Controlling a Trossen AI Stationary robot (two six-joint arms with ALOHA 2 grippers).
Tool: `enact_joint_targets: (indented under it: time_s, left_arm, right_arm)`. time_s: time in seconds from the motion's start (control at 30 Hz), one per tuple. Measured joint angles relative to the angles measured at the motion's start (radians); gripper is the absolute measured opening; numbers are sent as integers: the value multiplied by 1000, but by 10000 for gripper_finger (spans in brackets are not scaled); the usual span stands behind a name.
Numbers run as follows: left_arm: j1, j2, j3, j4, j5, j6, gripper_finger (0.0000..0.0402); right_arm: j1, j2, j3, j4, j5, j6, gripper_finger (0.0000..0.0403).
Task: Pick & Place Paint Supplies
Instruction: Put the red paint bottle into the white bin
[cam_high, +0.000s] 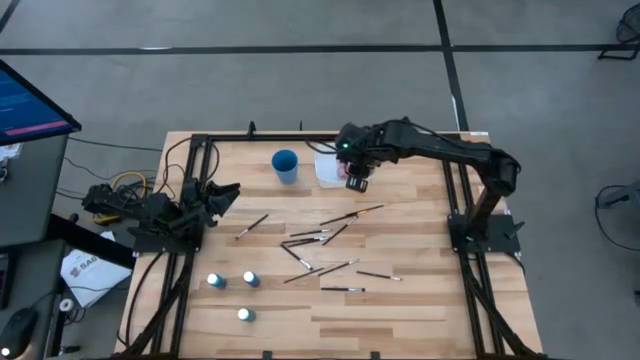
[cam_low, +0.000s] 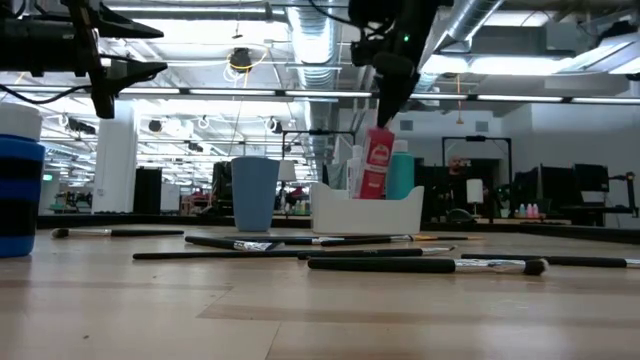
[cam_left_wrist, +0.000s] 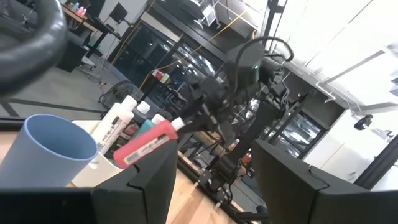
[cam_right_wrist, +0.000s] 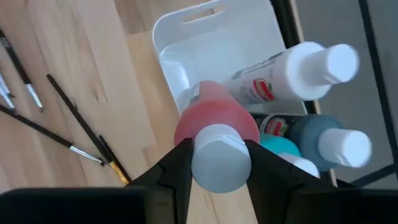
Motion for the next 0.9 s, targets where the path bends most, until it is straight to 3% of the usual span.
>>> enact_joint_targets:
  time_s: [0.9]
  left_arm:
    - [0, 0, 0, -1, -7, 0, 199]
  right_arm:
    - [-38, 48, 1, 18, 2, -21, 124]
